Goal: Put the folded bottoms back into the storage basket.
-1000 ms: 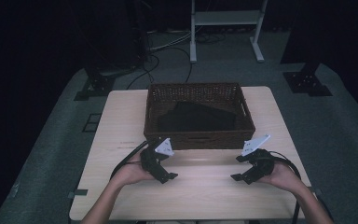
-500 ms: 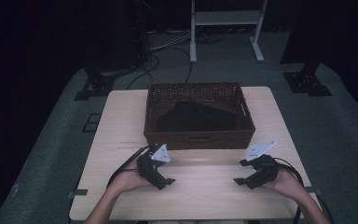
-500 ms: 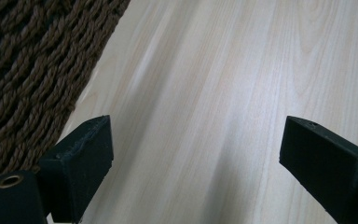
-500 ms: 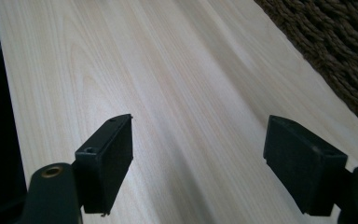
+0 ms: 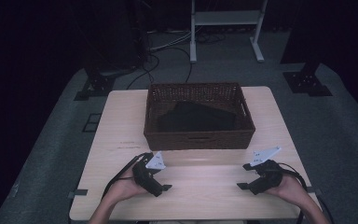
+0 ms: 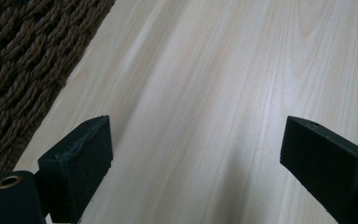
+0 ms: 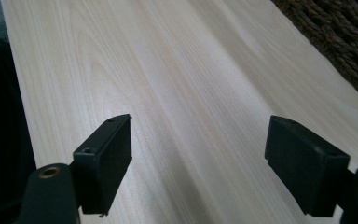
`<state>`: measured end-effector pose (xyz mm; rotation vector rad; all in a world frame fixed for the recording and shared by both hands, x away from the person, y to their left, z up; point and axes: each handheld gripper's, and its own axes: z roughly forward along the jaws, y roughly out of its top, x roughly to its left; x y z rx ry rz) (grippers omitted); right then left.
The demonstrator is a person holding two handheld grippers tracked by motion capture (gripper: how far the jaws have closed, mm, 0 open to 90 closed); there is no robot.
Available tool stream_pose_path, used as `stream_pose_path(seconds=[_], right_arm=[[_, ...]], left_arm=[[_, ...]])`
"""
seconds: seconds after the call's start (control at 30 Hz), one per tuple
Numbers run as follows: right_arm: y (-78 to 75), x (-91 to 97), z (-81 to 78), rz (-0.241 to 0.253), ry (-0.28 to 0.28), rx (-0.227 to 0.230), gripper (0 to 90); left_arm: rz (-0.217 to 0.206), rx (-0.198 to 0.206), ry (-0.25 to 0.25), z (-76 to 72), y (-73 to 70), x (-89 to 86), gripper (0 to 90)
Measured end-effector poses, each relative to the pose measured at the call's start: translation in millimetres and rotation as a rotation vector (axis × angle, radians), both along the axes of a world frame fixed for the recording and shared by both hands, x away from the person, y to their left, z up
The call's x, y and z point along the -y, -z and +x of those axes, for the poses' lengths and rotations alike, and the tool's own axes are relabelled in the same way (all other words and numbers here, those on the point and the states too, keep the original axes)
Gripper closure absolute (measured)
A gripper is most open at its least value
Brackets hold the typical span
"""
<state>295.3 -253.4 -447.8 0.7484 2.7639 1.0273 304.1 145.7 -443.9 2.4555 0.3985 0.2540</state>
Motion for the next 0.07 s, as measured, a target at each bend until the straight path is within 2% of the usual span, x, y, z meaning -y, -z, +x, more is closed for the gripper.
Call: stream_pose_path(seconds=[0.07], right_arm=[[-0.8, -0.9, -2.1, -0.004, 0.003, 0.01, 20.8]], left_arm=[[-0.003, -0.001, 0.0, -3.0, -1.2, -1.5, 7.6]])
